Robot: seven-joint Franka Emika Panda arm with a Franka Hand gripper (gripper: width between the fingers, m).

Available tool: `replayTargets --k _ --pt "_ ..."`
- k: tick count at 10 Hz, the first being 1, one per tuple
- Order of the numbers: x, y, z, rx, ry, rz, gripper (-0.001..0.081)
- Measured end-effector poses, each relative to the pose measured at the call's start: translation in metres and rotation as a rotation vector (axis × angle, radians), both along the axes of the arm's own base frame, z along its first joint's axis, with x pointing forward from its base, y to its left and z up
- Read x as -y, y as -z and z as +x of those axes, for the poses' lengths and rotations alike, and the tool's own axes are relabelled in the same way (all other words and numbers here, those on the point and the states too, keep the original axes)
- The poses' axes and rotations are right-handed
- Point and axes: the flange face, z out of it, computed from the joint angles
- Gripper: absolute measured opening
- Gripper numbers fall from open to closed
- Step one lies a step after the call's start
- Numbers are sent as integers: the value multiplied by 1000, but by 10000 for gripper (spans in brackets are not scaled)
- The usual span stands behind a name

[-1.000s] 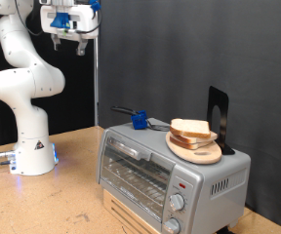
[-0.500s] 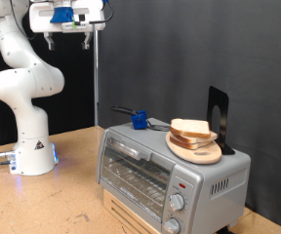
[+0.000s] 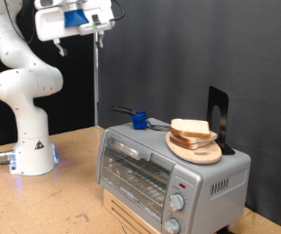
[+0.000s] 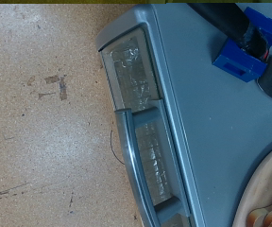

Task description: Make a piece of toast with the oven

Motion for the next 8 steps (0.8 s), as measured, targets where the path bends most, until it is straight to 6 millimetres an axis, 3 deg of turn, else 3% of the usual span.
replayTargets --k 2,5,8 --pt "1 2 -5 -24 -28 1 682" --pt "-6 3 -7 13 -338 31 682" --pt "-17 15 6 53 -333 23 682"
